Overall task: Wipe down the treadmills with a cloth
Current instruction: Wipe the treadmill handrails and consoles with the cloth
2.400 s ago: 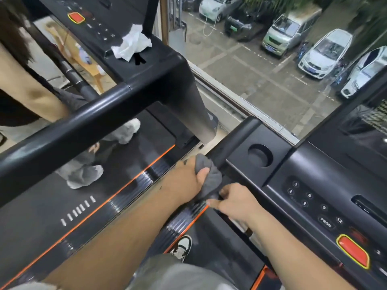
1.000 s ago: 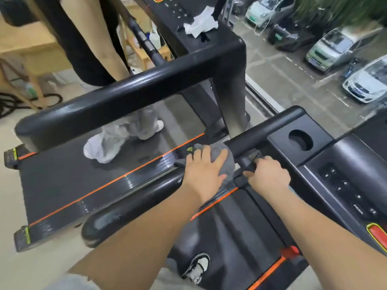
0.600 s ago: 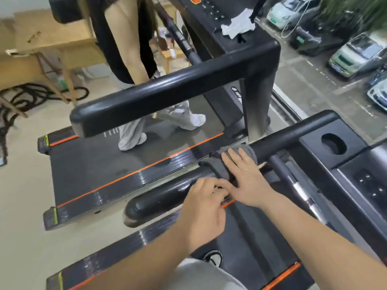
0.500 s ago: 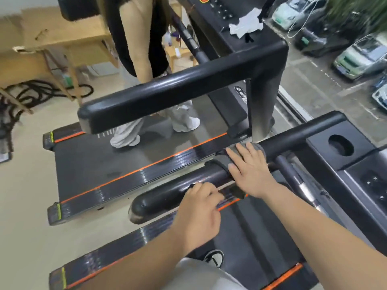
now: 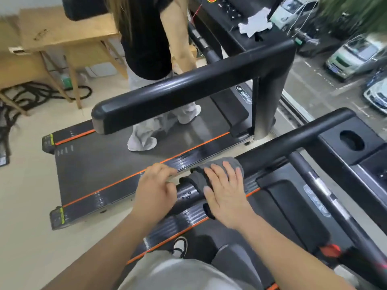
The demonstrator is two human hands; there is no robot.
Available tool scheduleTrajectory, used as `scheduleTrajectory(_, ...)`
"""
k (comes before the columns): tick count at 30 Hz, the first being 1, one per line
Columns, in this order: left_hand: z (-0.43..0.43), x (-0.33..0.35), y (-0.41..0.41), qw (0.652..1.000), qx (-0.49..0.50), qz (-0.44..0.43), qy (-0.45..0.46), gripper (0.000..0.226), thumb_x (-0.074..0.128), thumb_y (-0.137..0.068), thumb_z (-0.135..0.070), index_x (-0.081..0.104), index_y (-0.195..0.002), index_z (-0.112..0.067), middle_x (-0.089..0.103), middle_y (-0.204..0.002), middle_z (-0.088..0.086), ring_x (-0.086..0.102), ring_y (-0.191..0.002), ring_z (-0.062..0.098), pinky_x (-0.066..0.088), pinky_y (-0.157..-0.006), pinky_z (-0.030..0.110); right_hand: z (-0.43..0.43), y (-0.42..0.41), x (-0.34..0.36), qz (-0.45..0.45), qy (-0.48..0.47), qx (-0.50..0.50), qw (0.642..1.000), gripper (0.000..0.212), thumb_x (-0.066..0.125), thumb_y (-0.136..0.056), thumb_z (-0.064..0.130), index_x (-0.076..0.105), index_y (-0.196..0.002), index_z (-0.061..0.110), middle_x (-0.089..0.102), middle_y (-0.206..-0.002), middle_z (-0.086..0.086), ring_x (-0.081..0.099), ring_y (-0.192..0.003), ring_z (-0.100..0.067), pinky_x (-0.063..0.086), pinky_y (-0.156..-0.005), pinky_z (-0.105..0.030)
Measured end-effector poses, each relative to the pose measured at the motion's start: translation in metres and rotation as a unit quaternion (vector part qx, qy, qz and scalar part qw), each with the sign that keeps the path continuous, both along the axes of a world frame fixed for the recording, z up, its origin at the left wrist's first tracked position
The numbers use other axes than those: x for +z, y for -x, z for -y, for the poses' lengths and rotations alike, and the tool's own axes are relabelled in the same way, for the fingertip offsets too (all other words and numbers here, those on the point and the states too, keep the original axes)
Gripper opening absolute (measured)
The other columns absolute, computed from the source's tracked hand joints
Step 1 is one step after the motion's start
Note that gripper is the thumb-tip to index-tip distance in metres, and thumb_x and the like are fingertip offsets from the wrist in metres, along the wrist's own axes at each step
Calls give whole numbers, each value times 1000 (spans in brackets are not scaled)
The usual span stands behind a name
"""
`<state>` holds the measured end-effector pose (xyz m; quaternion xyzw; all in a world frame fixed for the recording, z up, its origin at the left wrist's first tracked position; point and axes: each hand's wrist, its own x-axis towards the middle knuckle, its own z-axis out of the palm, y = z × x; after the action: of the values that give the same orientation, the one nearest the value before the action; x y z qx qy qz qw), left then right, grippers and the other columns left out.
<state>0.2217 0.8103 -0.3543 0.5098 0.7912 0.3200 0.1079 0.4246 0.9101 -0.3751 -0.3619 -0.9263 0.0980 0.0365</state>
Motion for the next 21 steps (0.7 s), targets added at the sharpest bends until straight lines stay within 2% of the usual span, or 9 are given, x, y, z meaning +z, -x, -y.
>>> scheduleTrajectory(2, 2, -4, 9, 1000, 15, 26, 8, 42, 44, -72, -9, 74, -99, -15, 67, -102, 5, 60, -92, 29, 50, -87, 41, -38, -22, 6, 22, -46, 42, 998, 51, 36, -103, 45, 51, -147, 24, 51, -147, -1, 38, -144, -33, 24, -119, -58)
scheduleTrajectory(4, 8, -9, 12, 998, 36, 52, 19, 43, 43, -72, -8, 75, -100, -15, 67, -104, 3, 61, -96, 28, 49, -92, 41, -76, -39, 9, 41, -63, -4, 997, 48, 38, -100, 49, 57, -138, 27, 57, -139, -2, 47, -137, -33, 30, -116, -57)
scheduleTrajectory(8, 14, -11, 19, 993, 59, 102, 14, 43, 41, -73, -8, 75, -99, -16, 66, -103, -3, 61, -102, 24, 44, -95, 29, -84, -20, 2, 32, -94, -157, 983, 46, 35, -100, 42, 69, -120, 17, 65, -126, -9, 49, -131, -41, 32, -110, -63)
scheduleTrajectory(11, 20, -15, 24, 987, 85, 135, 24, 45, 38, -73, -10, 74, -99, -18, 63, -102, -8, 62, -107, 22, 49, -99, 37, -37, 13, 4, -11, -98, -198, 975, 45, 39, -99, 36, 68, -121, 10, 63, -128, -12, 45, -133, -45, 27, -113, -64)
scheduleTrajectory(14, 29, -18, 32, 987, 92, 132, 19, 45, 39, -73, -7, 74, -99, -16, 63, -102, -5, 62, -108, 25, 49, -99, 40, 33, 51, 4, -20, -52, -137, 989, 48, 39, -98, 38, 61, -133, 13, 56, -139, -9, 39, -139, -43, 19, -119, -64)
scheduleTrajectory(16, 34, -22, 37, 985, 111, 135, 6, 42, 43, -77, 2, 74, -99, -14, 66, -103, -1, 63, -106, 26, 50, -100, 42, 67, 61, 0, -6, -26, -52, 998, 52, 38, -99, 41, 54, -141, 16, 50, -145, -7, 36, -141, -42, 17, -120, -64)
scheduleTrajectory(19, 36, -26, 43, 981, 125, 150, -1, 47, 47, -78, 18, 73, -99, -16, 66, -103, -1, 64, -106, 23, 50, -100, 41, 39, 41, 11, 1, -42, 111, 993, 52, 42, -101, 46, 51, -145, 22, 53, -140, -3, 44, -134, -36, 25, -119, -58)
scheduleTrajectory(21, 36, -28, 46, 981, 119, 151, -8, 49, 47, -77, 20, 73, -99, -16, 65, -102, -3, 64, -104, 22, 50, -98, 39, -3, 24, 15, 11, -68, 152, 986, 50, 47, -100, 54, 59, -139, 27, 59, -131, -3, 52, -122, -33, 34, -112, -52)
